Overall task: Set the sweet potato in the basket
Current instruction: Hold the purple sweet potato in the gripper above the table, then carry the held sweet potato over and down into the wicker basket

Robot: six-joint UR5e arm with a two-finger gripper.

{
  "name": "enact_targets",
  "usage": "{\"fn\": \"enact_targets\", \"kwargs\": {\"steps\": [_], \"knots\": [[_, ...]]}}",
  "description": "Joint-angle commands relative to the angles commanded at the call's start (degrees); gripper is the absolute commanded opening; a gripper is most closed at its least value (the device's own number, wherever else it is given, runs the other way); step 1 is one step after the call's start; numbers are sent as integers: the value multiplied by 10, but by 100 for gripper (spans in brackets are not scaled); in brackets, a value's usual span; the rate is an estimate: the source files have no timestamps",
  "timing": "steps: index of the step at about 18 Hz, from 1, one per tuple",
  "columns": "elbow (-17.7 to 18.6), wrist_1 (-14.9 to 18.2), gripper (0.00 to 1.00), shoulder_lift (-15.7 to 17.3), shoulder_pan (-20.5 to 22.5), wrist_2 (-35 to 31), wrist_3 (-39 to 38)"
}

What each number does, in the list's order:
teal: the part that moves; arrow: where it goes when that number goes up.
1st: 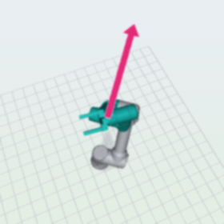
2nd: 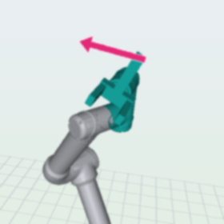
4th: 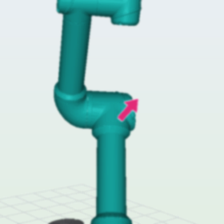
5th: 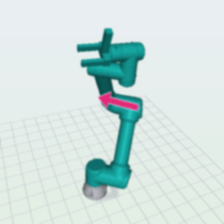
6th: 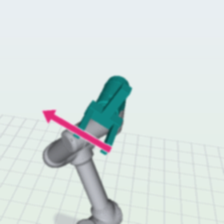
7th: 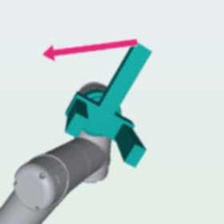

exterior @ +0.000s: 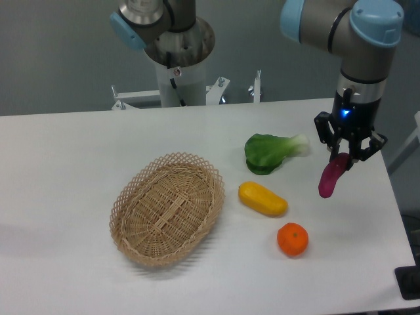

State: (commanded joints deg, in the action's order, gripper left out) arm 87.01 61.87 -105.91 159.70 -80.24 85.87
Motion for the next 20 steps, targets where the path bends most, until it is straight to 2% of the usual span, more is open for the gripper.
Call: {"fn": "enact_targets", "kwargs": {"steps": [4,8,11,16,20], "knots": [[2,1,27,8,-3,-3,-4],[11,1,27,19,-10,2,-44],[20,0,27,27,-31,1,-67],[37,-4,27,41,-89,-3,-176],[75,-22,27,61,-143,-4,-260]]}}
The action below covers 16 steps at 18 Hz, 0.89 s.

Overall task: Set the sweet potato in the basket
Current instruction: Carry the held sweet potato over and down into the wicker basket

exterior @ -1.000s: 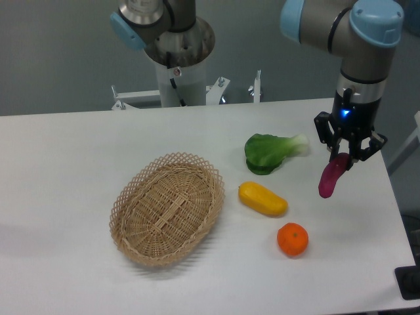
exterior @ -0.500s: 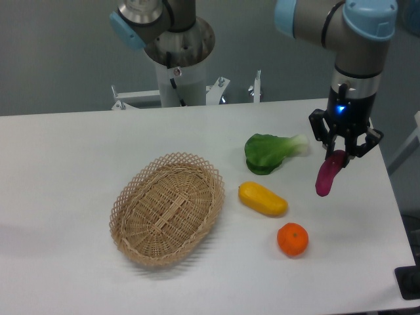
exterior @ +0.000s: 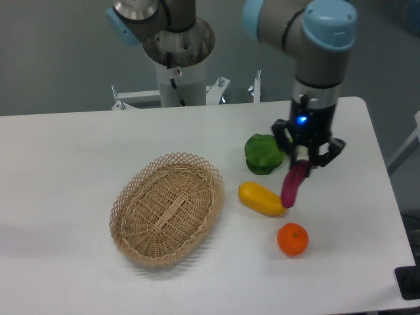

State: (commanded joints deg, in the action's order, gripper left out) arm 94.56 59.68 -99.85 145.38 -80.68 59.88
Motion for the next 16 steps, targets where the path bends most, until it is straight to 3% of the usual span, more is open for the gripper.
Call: {"fn": "enact_targets", "kwargs": {"steps": [4,8,10,16], "knots": [[62,-67,27,17,-59,-8,-78],[104,-118,27,4,-127,-51,-144],[106,-135,27,-18,-165,-82,-151],[106,-163,28,-77,-222,-127,-144]]}}
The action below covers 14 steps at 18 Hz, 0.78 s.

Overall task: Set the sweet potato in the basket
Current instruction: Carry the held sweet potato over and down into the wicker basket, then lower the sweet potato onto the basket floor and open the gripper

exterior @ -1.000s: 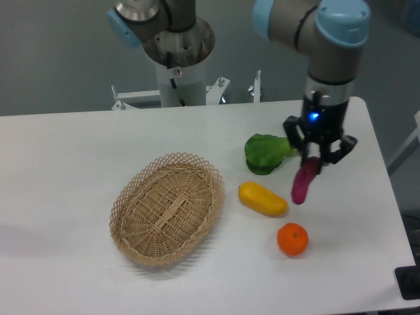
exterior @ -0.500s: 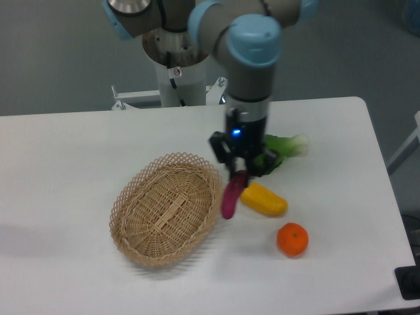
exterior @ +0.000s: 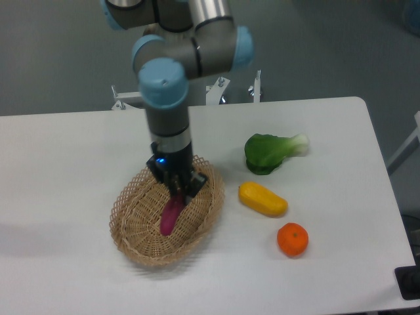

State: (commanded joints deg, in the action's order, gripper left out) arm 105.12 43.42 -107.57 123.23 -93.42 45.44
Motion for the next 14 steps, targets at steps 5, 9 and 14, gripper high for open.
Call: {"fn": "enact_targets", "kwargs": {"steps": [5,9,14], "knots": [[8,-2,28,-27,-17,-7,52],[11,-2,28,-40,-19,-10,73],[9,-3,91,-39,-19,-11,72]]}}
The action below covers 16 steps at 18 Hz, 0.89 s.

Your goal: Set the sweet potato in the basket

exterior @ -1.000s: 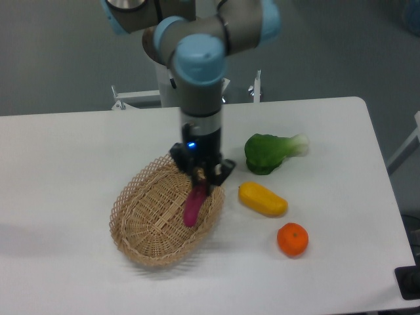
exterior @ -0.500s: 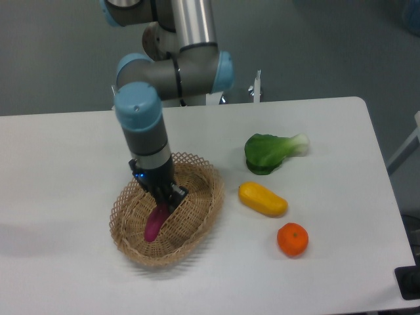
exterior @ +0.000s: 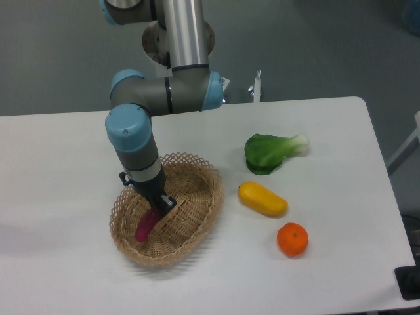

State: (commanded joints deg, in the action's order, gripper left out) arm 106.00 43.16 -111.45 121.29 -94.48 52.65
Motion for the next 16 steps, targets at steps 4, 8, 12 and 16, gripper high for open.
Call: {"fn": "enact_targets", "kwargs": {"steps": [4,8,12,16], "knots": [[-10,-1,100,13,0,0,-4],[-40,3,100,33,14,0,-11],[-53,3,100,53,53,2,-26],[-72,5,100,68,103,7,-8]]}}
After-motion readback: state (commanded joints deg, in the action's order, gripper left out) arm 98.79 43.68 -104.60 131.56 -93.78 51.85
